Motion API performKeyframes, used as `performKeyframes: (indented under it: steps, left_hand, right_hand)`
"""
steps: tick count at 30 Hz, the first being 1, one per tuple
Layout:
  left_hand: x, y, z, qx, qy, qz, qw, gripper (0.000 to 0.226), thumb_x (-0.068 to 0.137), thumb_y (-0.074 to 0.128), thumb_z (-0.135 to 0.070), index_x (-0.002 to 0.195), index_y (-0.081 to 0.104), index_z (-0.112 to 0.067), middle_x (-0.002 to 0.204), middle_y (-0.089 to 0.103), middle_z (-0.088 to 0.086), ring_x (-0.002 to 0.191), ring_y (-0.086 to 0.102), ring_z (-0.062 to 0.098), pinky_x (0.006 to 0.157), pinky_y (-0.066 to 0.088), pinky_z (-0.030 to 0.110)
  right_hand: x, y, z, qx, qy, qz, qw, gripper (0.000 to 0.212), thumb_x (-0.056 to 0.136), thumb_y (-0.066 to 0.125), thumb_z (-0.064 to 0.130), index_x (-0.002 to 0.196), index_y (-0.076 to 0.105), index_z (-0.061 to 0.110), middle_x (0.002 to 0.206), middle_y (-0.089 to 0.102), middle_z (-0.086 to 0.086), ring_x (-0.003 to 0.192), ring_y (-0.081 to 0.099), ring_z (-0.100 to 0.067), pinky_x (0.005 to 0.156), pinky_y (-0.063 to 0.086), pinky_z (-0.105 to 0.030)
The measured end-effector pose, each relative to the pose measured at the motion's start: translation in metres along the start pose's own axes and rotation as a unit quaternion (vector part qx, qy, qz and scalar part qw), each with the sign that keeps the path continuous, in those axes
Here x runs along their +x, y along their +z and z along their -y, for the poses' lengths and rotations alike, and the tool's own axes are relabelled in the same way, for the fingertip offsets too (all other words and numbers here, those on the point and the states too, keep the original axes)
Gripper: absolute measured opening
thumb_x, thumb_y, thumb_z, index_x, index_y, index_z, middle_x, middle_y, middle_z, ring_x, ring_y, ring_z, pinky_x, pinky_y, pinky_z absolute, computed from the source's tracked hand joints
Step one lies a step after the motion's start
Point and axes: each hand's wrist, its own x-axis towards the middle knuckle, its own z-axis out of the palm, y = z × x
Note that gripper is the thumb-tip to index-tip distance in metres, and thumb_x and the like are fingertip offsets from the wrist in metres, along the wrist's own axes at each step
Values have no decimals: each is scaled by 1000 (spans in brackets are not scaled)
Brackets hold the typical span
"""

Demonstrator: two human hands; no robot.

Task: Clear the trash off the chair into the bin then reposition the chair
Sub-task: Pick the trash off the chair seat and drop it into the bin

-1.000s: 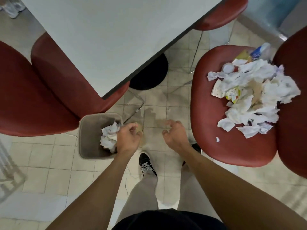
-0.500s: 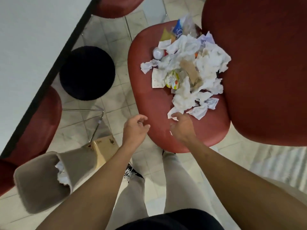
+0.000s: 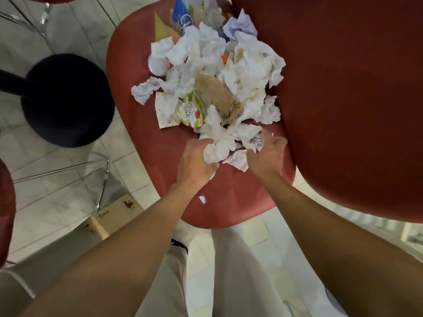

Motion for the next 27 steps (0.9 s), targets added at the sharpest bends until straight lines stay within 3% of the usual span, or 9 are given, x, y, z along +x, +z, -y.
performKeyframes:
  steps: [3,6,8,14,18,22,27]
  left_hand:
    - [18,11,-6,54,1,34,998,55,74,77,-19,124,58,-30,128,45,2,112,52,18,83,48,30]
    - [28,20,-6,61,-1,44,997,33,79,70,-15,112,67,-23,122,52,6,108,55,22,86,44,28]
    - [30,19,-5,52,3,26,998,21,82,66,-11,101,72,-18,111,60,7,102,58,20,82,38,19]
    - [13,0,-10,-3,-6,-11,1000,18,85,62,-5,97,74,-10,90,72,3,75,61,10,69,42,14]
    - [-10,-22,-14,-52,-3,-47,998,16,83,64,-4,95,74,-9,83,71,3,70,61,13,72,51,24]
    - [-36,-47,-7,-78,3,-74,994,14,82,66,-6,93,74,-12,83,71,-2,66,59,8,69,48,15]
    - [-75,-82,12,-101,-8,-105,989,12,82,65,-7,87,74,-15,79,69,-7,64,59,6,67,48,16]
  right_hand:
    - [21,2,-4,3,40,7,999,63,86,59,15,144,36,25,135,32,-17,106,51,-28,94,41,-26]
    - [34,7,-9,20,59,29,998,46,85,55,11,130,54,21,125,53,-15,98,50,-18,79,34,-19]
    - [35,7,-10,35,59,17,997,39,83,55,8,121,61,17,117,61,-13,105,57,-25,80,38,-23]
    - [11,-8,-7,31,48,-46,997,39,89,55,5,126,55,14,126,49,-16,108,54,-31,85,40,-30]
    - [-15,-19,5,46,30,-73,996,42,91,55,5,132,52,15,129,46,-15,102,57,-30,76,36,-25]
    - [-47,-25,24,56,-3,-93,994,41,90,55,7,130,53,16,129,47,-14,100,58,-29,77,35,-22]
    - [-96,-22,51,34,-68,-74,994,40,90,54,7,129,53,14,122,51,-16,102,56,-29,80,34,-24]
